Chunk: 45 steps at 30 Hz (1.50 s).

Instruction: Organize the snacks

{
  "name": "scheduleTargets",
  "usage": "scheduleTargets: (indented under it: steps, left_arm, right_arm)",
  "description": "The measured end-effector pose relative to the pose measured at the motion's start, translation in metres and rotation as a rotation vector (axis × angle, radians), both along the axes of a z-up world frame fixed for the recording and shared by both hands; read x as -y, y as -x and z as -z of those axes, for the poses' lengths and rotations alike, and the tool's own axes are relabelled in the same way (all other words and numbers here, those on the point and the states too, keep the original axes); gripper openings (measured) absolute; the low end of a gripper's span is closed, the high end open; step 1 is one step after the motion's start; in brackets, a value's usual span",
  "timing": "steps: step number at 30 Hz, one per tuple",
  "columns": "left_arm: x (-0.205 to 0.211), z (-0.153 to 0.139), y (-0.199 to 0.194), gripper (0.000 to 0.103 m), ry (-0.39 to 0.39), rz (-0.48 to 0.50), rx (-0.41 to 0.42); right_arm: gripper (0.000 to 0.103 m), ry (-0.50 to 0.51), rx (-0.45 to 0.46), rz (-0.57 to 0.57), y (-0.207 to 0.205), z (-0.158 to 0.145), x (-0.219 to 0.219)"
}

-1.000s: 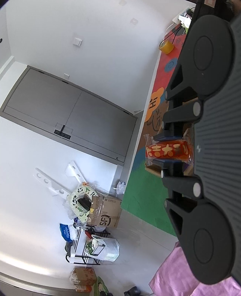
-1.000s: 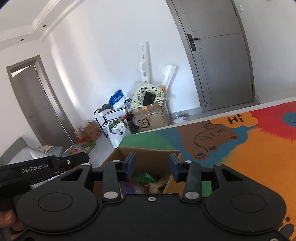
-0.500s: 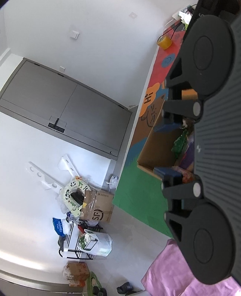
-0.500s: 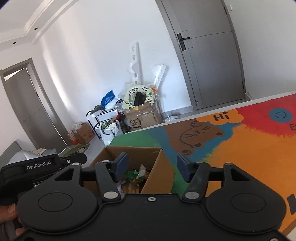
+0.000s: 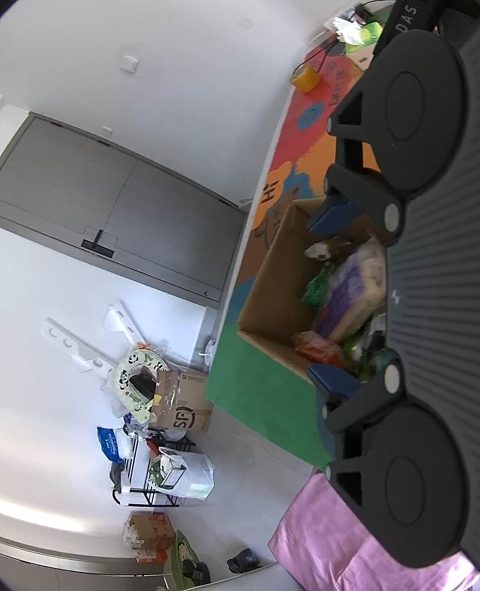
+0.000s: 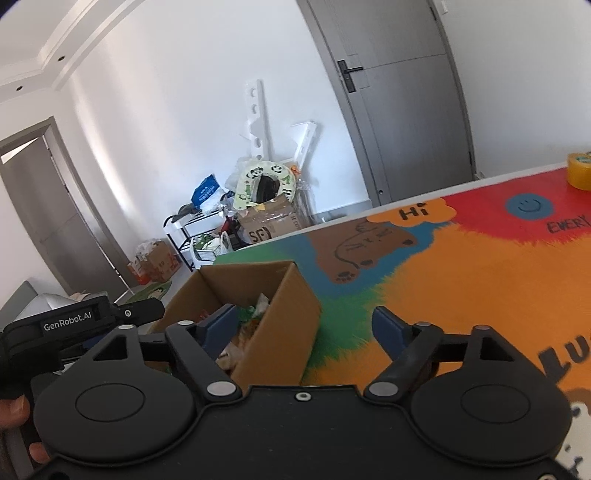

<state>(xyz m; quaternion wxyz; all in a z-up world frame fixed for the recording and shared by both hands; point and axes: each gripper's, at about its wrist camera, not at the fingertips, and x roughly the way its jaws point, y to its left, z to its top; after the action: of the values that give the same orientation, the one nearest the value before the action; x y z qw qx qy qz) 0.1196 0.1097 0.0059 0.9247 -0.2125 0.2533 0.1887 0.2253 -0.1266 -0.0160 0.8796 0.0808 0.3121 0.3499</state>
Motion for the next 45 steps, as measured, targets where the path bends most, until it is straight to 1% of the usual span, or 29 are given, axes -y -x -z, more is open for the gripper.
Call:
scheduleTargets:
  steps: [3,5,7,11,12,16,23,30,40,45]
  left_arm:
    - [0.011,-0.002,0.005,0.083,-0.015,0.012,-0.013]
    - [0.018,-0.003,0.007,0.086,-0.025,0.014,-0.009]
    - [0.026,-0.005,0.011,0.088,-0.030,0.019,-0.009]
    - [0.041,-0.007,0.020,0.092,-0.046,0.041,-0.010]
    - [0.044,-0.008,0.023,0.092,-0.051,0.043,-0.005]
    - [0.053,-0.012,0.036,0.093,-0.056,0.051,0.014]
    - [0.061,-0.015,0.057,0.094,-0.055,0.068,0.038]
    - [0.068,-0.014,0.073,0.097,-0.073,0.090,0.045]
    - [0.081,-0.016,0.082,0.098,-0.090,0.129,0.053]
    - [0.086,-0.013,0.085,0.098,-0.109,0.160,0.038]
  right_arm:
    - [0.086,-0.007,0.006,0.006,0.007,-0.001,0.013]
    - [0.093,-0.007,0.017,0.019,0.012,-0.001,0.023]
    - [0.094,-0.005,0.022,0.032,0.015,-0.001,0.032]
    - [0.102,-0.015,0.029,0.062,0.022,-0.004,0.049]
    - [0.103,-0.016,0.033,0.067,0.024,-0.005,0.052]
    - [0.103,-0.023,0.047,0.085,0.035,-0.008,0.064]
    - [0.103,-0.006,0.087,0.097,0.060,-0.019,0.078]
    - [0.103,0.007,0.116,0.104,0.078,-0.028,0.090]
    - [0.103,0.016,0.132,0.116,0.091,-0.029,0.105]
    - [0.103,0.013,0.118,0.120,0.095,-0.027,0.110]
